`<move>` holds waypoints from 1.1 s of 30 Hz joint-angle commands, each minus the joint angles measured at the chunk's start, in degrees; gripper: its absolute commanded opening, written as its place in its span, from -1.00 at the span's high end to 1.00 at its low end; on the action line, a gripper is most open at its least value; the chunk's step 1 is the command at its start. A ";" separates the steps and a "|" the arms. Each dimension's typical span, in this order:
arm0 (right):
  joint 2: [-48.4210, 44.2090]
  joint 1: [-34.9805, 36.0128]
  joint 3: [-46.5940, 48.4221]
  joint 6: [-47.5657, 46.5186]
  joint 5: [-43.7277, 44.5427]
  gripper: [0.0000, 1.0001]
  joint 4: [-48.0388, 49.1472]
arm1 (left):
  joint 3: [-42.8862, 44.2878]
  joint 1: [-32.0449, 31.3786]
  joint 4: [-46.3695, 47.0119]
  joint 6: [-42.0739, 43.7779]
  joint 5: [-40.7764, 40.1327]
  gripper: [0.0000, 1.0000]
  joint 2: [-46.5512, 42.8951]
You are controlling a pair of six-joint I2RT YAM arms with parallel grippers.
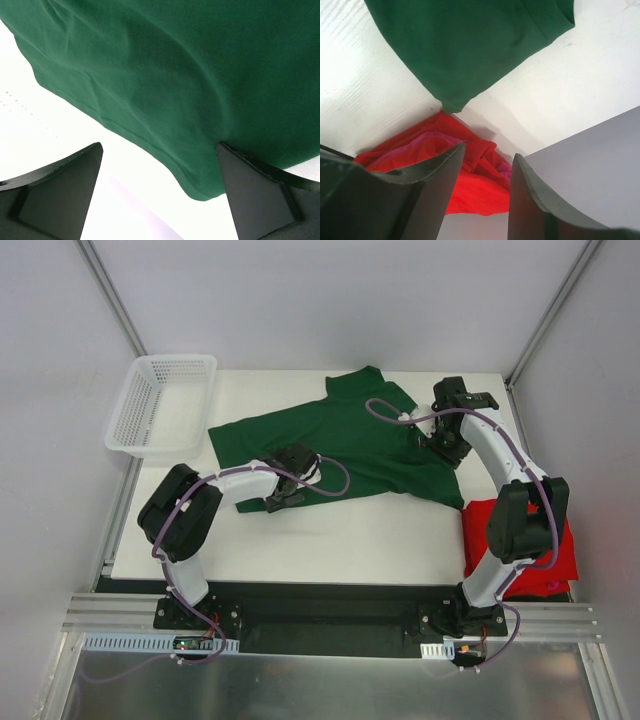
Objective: Fold and stack the t-shirts
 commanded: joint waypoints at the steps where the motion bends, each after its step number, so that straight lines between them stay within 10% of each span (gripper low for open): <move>1: -1.34 0.20 -0.51 2.17 -2.16 0.06 -2.79 | -1.21 -0.72 -2.87 -0.77 1.30 -0.99 0.73; 7: 2.09 -0.07 0.98 4.98 -2.86 0.35 -9.72 | -1.73 -0.80 -2.78 -0.59 1.04 -0.99 0.03; 33: 22.58 -7.19 7.67 11.94 -10.71 0.23 -3.93 | 21.20 -0.45 4.33 -2.61 13.96 -0.99 -3.32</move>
